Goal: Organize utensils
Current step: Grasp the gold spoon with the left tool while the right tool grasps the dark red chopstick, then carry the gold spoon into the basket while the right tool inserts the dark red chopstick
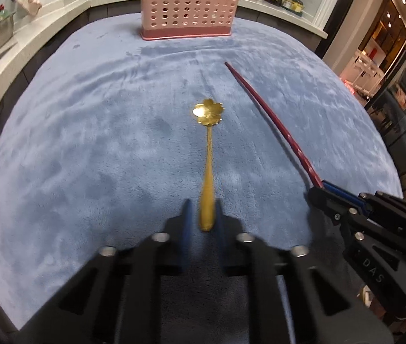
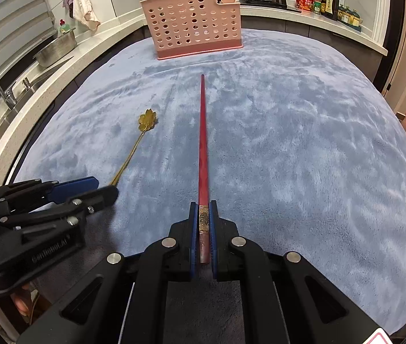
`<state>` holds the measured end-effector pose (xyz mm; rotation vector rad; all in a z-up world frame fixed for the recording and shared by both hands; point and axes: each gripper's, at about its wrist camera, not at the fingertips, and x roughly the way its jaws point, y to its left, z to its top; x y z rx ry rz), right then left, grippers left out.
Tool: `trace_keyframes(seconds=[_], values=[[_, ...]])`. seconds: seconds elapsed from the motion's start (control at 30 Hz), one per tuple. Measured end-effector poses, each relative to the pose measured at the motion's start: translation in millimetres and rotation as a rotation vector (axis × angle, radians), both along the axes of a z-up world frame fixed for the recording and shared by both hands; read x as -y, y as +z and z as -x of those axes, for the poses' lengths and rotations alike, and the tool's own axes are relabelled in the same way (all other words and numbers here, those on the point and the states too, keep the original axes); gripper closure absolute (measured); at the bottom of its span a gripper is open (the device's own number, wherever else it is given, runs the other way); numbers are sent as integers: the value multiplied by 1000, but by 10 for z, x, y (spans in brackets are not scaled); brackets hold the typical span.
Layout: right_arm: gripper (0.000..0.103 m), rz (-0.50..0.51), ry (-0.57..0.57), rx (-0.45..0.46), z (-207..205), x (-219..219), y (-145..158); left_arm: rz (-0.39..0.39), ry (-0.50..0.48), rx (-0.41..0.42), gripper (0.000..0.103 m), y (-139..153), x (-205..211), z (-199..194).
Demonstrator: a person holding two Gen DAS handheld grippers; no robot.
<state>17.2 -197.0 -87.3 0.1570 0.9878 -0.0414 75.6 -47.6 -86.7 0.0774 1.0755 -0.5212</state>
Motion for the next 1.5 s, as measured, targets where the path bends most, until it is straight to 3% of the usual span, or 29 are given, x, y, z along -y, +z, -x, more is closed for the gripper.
trace_keyframes(seconds=[0.3,0.37,0.6,0.8,0.97,1.23,1.5], values=[[96,-5,-4,37,33,21,145,30,15,87,96,307,-77,53],[96,-10,-12,66,44,52,266,36,17,105,102,409,-88,46],[96,-29,-58,204,1,209,791,78,32,139,102,773,-127,-101],[96,-28,-86,324,-109,360,1264,112,58,214,103,1148,-188,-276],[96,-68,-101,377,-277,495,1494,111,67,280,103,1385,-175,-425],[96,-47,-102,440,-495,565,1739,140,87,351,103,1726,-155,-740],[96,-91,-97,517,-988,710,2106,167,92,440,103,2159,-13,-1207]])
